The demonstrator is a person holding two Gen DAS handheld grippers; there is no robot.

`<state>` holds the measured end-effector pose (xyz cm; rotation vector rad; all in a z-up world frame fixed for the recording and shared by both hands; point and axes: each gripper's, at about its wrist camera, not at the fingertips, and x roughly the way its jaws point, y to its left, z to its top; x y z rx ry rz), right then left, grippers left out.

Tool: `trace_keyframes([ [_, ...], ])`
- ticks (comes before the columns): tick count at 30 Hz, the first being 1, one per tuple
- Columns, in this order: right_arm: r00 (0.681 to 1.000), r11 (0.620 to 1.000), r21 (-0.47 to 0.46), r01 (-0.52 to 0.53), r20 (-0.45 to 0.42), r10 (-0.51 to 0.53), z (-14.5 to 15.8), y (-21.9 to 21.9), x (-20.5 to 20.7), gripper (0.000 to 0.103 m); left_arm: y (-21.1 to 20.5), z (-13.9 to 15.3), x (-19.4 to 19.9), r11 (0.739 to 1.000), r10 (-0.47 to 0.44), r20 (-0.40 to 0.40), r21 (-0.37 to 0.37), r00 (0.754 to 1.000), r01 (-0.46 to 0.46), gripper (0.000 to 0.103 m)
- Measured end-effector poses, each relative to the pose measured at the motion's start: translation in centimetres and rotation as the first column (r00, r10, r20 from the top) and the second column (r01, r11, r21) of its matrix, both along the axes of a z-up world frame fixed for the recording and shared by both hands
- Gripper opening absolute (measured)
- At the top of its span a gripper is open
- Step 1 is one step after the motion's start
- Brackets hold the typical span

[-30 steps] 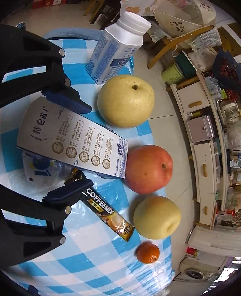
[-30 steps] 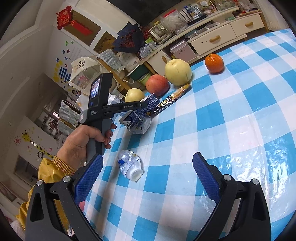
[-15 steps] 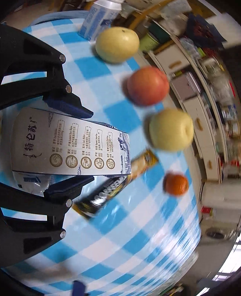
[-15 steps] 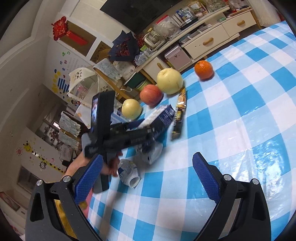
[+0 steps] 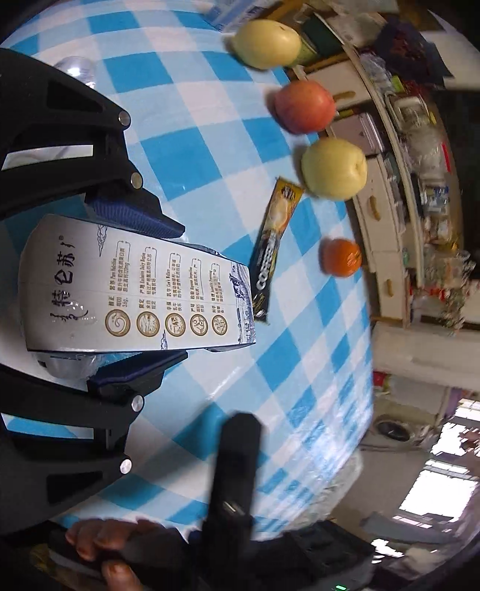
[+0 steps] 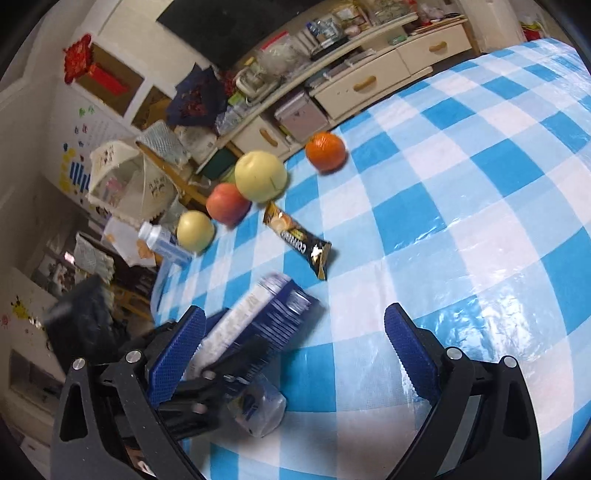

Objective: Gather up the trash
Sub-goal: 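Grasp the white biscuit box with the left tool while the right tool reaches the COFFEEMIX stick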

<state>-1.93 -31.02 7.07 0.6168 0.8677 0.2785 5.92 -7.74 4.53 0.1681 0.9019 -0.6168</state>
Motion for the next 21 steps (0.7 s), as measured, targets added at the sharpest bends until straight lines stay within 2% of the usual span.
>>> trace_keyframes([
  [3, 1.0, 0.997, -0.08, -0.01, 0.011, 0.011, 0.0, 1.1, 0.4, 0.096, 2.0, 1.6, -0.1, 0.995, 0.074, 0.02, -0.07, 0.997, -0.072, 0.061],
  [6, 0.999, 0.995, -0.097, -0.016, 0.028, 0.019, 0.0, 1.5, 1.0, 0.096, 4.5, 3.3, -1.2, 0.982, 0.148, 0.048, -0.126, 0.988, -0.141, 0.061],
  [10, 0.997, 0.993, -0.093, -0.072, 0.02, 0.074, -0.1, 3.2, 1.8, 0.096, 9.0, 4.7, -3.4, 0.946, 0.267, 0.055, -0.204, 0.962, -0.251, 0.062],
  [12, 0.993, 0.984, -0.143, -0.11, 0.035, 0.116, 0.2, 4.8, 1.9, 0.096, 10.9, 4.8, -4.6, 0.931, 0.309, 0.059, -0.223, 0.949, -0.289, 0.062],
  [18, 0.989, 0.956, -0.278, -0.097, 0.081, 0.124, 0.9, 6.7, 2.8, 0.096, 15.5, 4.5, -7.2, 0.876, 0.394, 0.057, -0.325, 0.917, -0.356, 0.062],
  [21, 0.989, 0.941, -0.329, -0.078, 0.094, 0.115, 1.0, 7.1, 3.6, 0.094, 16.6, 4.1, -7.4, 0.866, 0.395, 0.065, -0.36, 0.916, -0.348, 0.062],
])
